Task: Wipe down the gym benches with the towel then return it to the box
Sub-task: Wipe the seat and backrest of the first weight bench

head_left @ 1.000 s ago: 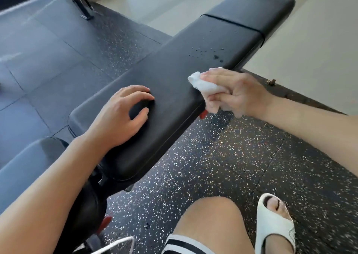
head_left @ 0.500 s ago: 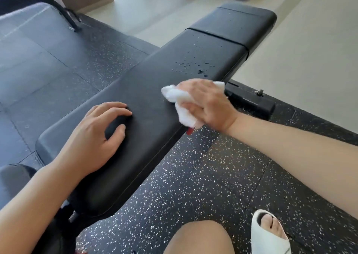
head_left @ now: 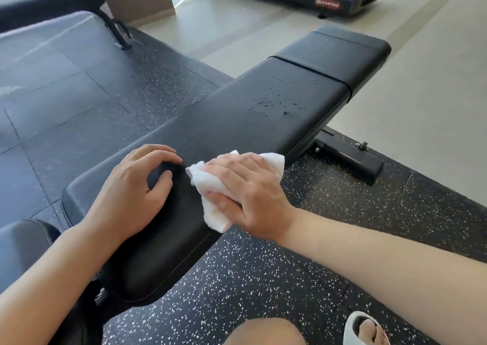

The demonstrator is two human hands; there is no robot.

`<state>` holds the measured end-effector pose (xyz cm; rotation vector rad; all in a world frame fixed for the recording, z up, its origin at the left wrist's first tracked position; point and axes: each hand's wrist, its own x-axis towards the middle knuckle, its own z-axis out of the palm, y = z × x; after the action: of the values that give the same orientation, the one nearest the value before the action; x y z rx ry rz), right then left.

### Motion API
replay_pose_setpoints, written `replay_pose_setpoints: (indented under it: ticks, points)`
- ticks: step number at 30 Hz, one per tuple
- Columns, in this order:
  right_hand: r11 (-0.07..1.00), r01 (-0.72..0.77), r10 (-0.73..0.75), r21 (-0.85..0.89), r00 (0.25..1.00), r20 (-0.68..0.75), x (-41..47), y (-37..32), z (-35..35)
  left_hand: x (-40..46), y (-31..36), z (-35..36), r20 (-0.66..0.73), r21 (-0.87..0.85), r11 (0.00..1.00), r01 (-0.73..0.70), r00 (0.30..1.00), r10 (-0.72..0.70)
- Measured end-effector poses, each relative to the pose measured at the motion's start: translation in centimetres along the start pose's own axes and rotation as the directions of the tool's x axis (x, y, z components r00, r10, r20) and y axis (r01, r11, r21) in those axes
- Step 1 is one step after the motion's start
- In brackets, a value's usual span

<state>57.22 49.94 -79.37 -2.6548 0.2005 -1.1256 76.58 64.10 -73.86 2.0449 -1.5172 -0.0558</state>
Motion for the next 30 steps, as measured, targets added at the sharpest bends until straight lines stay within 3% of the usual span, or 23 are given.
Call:
replay_pose_setpoints:
  ticks: [2, 4, 7, 12, 18, 23, 27, 30]
  points:
    - [0.991, 0.136, -0.134, -0.012, 0.985, 0.112, 0.2, 2.2, -1.2, -0.2, -0.3, -0.1, 0.013, 0.009, 1.0, -0.01, 1.0, 0.01]
    - [0.988, 0.149, -0.139, -0.049, 0.975, 0.171, 0.6, 5.3, -2.4, -0.3, -0.5, -0.1, 0.041, 0.01, 0.999, -0.033, 0.999, 0.033]
    - [0.992, -0.012, 0.02, -0.122, 0.998, 0.068, 1.0, 8.6, -3.8, -0.3, -0.7, -0.1, 0.051, -0.001, 0.999, -0.047, 0.998, 0.047]
    - [0.989, -0.091, 0.084, -0.116, 0.995, -0.06, 0.9, 7.0, -2.5, 0.0, -1.0, -0.1, 0.061, -0.003, 0.999, -0.047, 0.997, 0.047]
    - [0.996, -0.029, 0.025, -0.089, 0.999, -0.042, 0.7, 3.0, -0.1, 0.9, -1.0, 0.1, 0.011, 0.011, 1.0, -0.029, 1.0, 0.029]
    - [0.983, 0.167, -0.158, -0.07, 0.98, 0.119, 1.3, 6.8, -2.1, 0.9, -0.9, 0.2, 0.039, 0.032, 0.999, -0.016, 0.999, 0.015]
    - [0.994, -0.022, 0.031, -0.107, 0.996, 0.082, 2.1, 8.7, -3.6, 1.1, -0.9, 0.0, 0.054, 0.033, 0.999, -0.007, 0.999, 0.005]
    - [0.989, -0.112, 0.12, -0.093, 0.99, 0.077, 1.7, 5.3, -3.0, 1.0, -1.0, 0.0, 0.052, 0.041, 0.999, -0.014, 0.999, 0.012]
